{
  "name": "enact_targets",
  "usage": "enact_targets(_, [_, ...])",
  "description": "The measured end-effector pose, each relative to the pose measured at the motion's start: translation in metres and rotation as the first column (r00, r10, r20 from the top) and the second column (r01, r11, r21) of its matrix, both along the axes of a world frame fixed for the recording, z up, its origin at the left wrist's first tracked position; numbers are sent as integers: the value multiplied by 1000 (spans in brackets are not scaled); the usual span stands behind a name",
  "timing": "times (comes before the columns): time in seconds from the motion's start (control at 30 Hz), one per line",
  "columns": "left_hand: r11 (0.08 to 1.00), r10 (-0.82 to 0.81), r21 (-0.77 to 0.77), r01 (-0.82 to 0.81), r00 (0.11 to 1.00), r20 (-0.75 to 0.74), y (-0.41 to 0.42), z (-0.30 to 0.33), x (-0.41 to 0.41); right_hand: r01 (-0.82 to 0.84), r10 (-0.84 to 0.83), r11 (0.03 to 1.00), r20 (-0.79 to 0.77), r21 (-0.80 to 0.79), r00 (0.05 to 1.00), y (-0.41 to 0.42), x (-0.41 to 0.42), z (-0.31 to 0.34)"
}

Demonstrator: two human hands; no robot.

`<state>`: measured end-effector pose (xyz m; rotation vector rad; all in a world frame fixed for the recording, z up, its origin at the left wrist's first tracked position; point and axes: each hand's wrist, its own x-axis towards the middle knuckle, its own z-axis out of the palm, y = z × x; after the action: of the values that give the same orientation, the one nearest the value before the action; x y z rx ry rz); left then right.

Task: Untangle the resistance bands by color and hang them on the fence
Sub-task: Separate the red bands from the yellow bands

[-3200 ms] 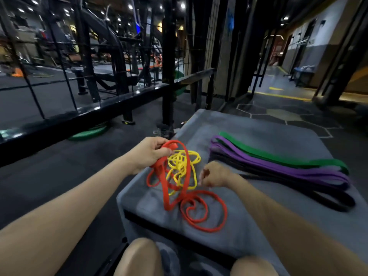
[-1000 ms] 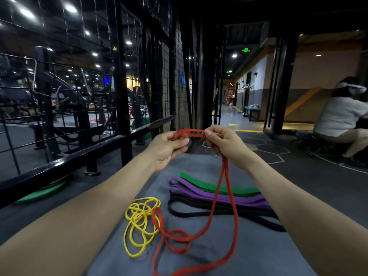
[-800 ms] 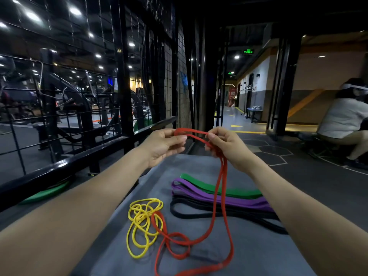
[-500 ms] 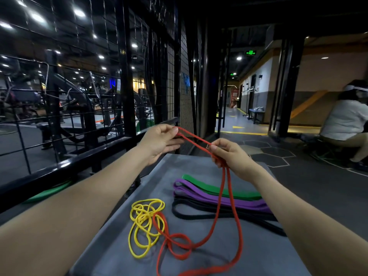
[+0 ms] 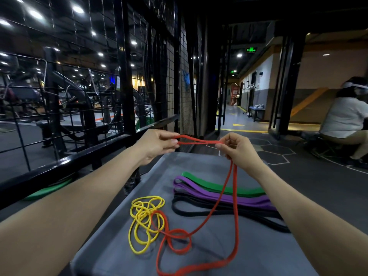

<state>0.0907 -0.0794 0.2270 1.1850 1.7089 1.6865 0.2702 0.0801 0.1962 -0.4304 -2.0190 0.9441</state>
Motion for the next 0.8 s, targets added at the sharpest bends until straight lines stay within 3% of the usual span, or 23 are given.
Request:
enact_targets(0.07, [998, -24, -53, 19, 995, -94, -1, -2, 1, 64, -64, 996, -1, 54, 998, -1, -3, 1])
enact_targets(0.13, [992, 71, -78, -103, 939, -336, 0, -4, 1, 94, -93, 992, -20, 85, 995, -2, -7, 3])
enact_targets(0.2, [963, 209, -24, -270, 795, -570, 0, -5, 1, 111, -108, 988, -36, 105, 993, -4, -9, 7])
enact_targets(0.27, [945, 250, 28, -326, 663, -705, -2, -6, 1, 123, -121, 981, -24, 151, 992, -6, -9, 10])
enact_targets(0.43, [898, 305, 111, -426, 421, -854, -10, -1, -1, 140, -233, 893, 174, 427, 957, -13, -8, 5])
enact_targets(0.53, [849, 387, 132, -511, 432, -815, -19, 5, -10, 179, -329, 864, 259, 470, 908, -7, -7, -12])
enact_targets(0.8, [721, 577, 77, -688, 535, -617, -49, -7, -59, 332, -424, 895, 341, 297, 839, 24, 13, -40])
